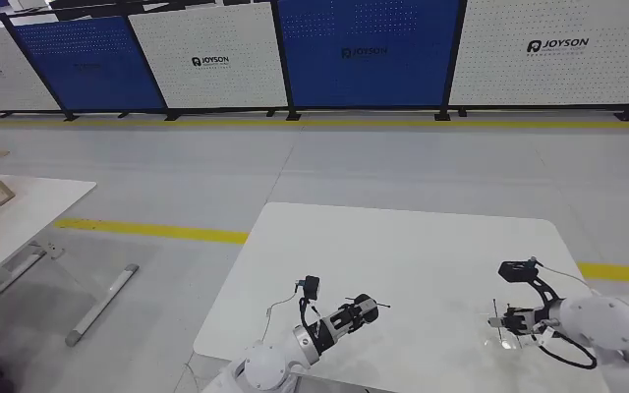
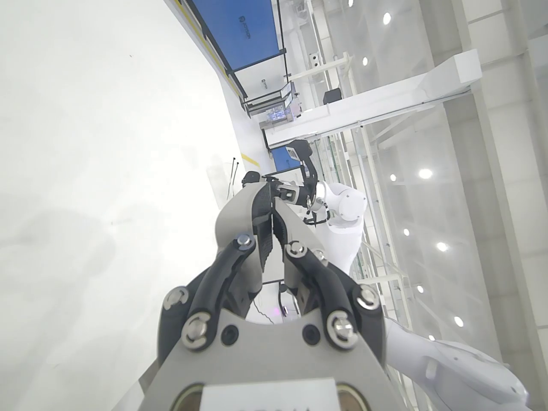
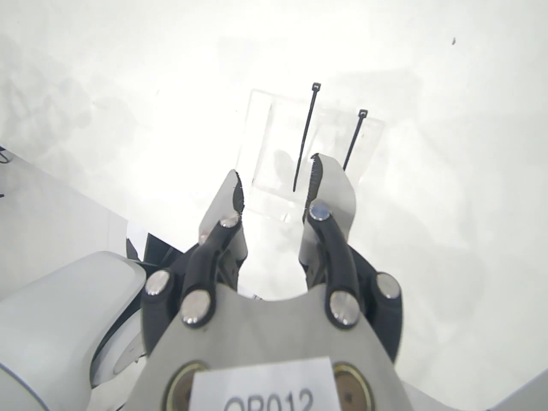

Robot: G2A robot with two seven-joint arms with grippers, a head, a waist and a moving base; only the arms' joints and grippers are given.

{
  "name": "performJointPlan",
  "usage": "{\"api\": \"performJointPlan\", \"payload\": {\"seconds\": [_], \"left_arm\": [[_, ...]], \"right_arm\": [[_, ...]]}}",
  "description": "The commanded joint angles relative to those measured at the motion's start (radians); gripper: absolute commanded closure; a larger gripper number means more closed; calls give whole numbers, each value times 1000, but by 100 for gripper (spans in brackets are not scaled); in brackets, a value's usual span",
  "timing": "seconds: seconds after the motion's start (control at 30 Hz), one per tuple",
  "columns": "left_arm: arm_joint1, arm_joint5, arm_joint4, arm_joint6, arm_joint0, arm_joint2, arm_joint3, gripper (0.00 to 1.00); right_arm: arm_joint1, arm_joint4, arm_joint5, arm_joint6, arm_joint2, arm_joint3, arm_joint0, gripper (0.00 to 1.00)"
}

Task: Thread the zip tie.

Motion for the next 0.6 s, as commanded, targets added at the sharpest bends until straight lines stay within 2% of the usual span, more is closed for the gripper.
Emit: {"api": "performJointPlan", "payload": {"seconds": [0.0,0.1,0.13,0.33,0.43,0.57], "left_arm": [[0,0,0,0,0,0,0,100],[0,0,0,0,0,0,0,100],[0,0,0,0,0,0,0,100],[0,0,0,0,0,0,0,100],[0,0,0,0,0,0,0,100],[0,0,0,0,0,0,0,100]], "right_arm": [[0,3,12,0,-12,17,13,71],[0,17,19,0,-30,48,33,70],[0,16,23,0,-37,56,40,76],[-1,32,32,0,-81,105,81,75],[-2,44,30,0,-104,136,104,82],[-2,58,31,0,-134,168,129,81]]}}
